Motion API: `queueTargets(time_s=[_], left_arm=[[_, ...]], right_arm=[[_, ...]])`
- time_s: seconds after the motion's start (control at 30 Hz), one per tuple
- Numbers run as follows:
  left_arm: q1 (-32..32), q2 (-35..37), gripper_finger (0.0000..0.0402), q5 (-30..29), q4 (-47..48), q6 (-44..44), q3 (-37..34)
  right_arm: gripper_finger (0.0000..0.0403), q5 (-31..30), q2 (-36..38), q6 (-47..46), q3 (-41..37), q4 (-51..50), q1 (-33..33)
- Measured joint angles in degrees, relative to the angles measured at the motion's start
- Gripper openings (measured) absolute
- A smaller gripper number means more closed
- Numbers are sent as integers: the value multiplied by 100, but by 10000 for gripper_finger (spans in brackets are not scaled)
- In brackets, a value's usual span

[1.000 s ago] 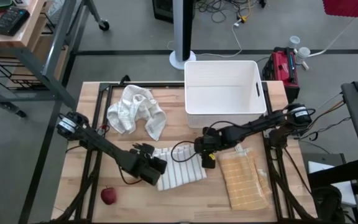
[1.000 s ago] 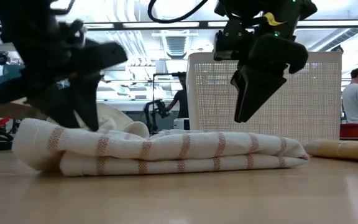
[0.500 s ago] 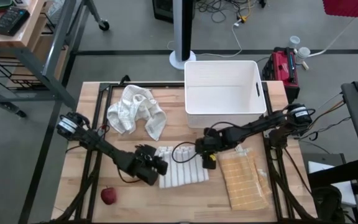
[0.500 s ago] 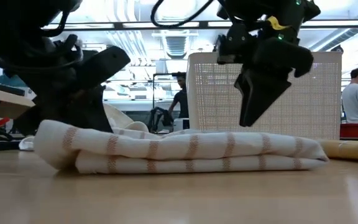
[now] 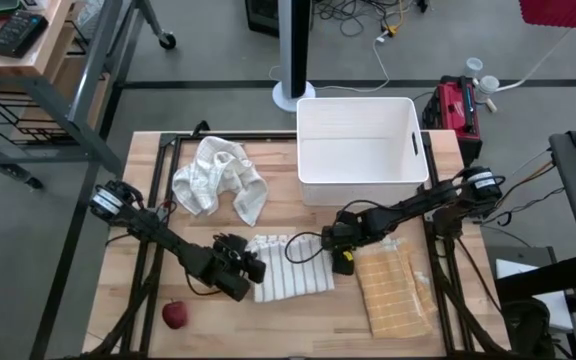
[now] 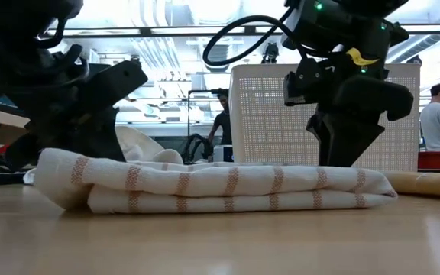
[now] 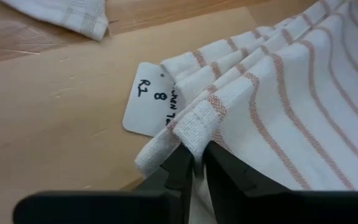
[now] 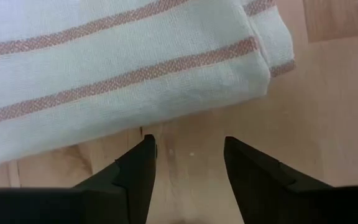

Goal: Fold towel
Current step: Fold the white striped towel

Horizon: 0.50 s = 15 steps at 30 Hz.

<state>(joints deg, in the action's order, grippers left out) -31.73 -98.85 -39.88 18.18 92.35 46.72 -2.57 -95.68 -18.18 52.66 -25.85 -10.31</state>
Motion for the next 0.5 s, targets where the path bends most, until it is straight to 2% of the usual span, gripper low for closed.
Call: queueTargets(time_s=[0.37,0.5], left_arm=[[-127,287,74,208,260,-37,0],[-223,481,75,560,526,-5,0]], right_arm=[[165,-4,2,43,20,0,-38],[165,-11,2,12,20,-1,-115]])
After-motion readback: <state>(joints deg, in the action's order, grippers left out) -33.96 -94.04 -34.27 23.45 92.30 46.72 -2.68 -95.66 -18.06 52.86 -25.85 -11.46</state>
